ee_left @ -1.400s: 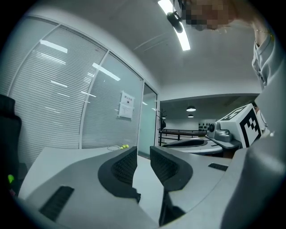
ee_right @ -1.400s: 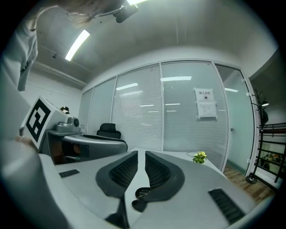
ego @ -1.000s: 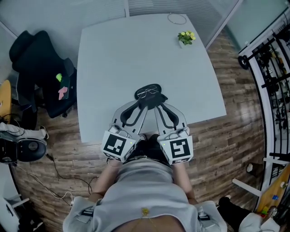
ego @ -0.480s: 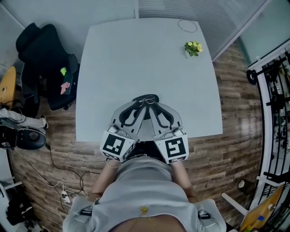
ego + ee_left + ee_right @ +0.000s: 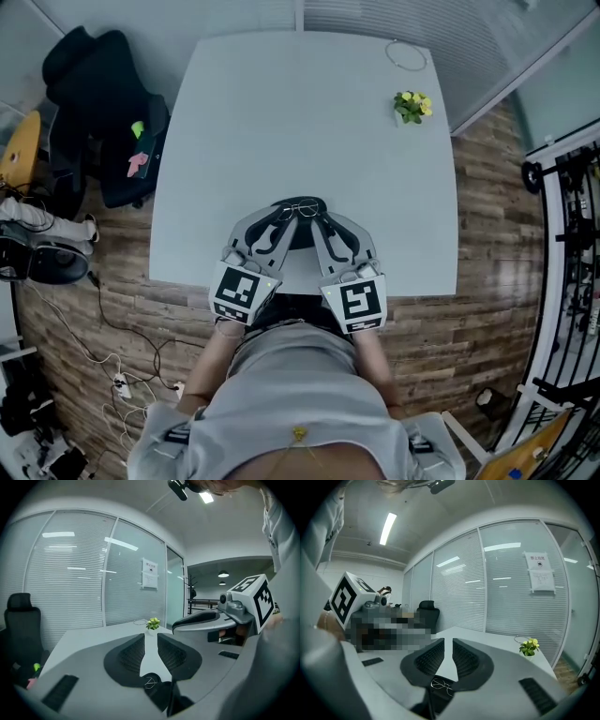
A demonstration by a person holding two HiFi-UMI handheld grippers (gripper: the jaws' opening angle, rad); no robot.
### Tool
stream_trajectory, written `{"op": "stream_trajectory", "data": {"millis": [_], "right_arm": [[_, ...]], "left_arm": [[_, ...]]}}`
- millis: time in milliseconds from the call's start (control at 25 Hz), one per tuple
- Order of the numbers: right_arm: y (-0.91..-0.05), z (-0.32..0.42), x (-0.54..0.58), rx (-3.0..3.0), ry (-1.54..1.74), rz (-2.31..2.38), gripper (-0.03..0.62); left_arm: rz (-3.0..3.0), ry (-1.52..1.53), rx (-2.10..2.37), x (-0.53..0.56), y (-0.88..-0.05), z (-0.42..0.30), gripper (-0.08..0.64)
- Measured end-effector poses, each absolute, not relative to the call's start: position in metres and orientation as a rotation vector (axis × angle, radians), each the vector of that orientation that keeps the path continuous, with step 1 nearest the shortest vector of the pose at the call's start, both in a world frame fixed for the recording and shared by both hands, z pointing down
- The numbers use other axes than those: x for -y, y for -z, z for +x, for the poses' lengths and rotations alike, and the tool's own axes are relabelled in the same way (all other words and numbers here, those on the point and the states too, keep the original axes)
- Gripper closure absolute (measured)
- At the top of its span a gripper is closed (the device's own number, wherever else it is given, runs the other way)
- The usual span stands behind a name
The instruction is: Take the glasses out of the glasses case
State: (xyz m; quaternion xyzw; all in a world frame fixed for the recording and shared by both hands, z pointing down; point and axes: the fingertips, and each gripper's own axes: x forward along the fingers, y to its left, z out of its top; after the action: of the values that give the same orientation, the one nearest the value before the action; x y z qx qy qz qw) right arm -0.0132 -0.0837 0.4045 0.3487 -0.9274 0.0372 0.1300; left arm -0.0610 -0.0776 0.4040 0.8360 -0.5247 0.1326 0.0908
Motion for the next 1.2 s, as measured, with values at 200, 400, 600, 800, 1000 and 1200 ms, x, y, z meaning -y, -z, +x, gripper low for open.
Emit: {"op": "stream_trajectory", "data": {"millis": [200,400,600,800,1000,1200], "right_arm": [[-0.418,-0.014,0.095,2.664,-0.156,1.036,0.531],[-0.432,-0.014,0.108,2.610,-0.195,1.093,0.532],[-0.447,-0.011,0.115,2.546,-0.237,1.139,0.531],[-0.458,-0.009,0.115,2.496,-0.281,1.181,0.531],[-0.467,-0.004,0.114,2.451,-0.320,1.215,0.531],[-0.475,0.002,0.114,2.407,-0.343,1.240,0.531]], "left_arm": [[2.474,-0.465,1.511,0.088,-0.425,-0.063,0.468],[2.460,-0.568,1.423,0.096,-0.455,-0.067,0.468],[2.462,-0.741,1.332,0.104,-0.493,-0.073,0.468],[2.488,-0.941,1.223,0.108,-0.533,-0.074,0.468],[2.495,-1.096,1.096,0.112,-0.572,-0.069,0.468],[2.489,-1.248,1.013,0.114,-0.603,-0.068,0.468]]}}
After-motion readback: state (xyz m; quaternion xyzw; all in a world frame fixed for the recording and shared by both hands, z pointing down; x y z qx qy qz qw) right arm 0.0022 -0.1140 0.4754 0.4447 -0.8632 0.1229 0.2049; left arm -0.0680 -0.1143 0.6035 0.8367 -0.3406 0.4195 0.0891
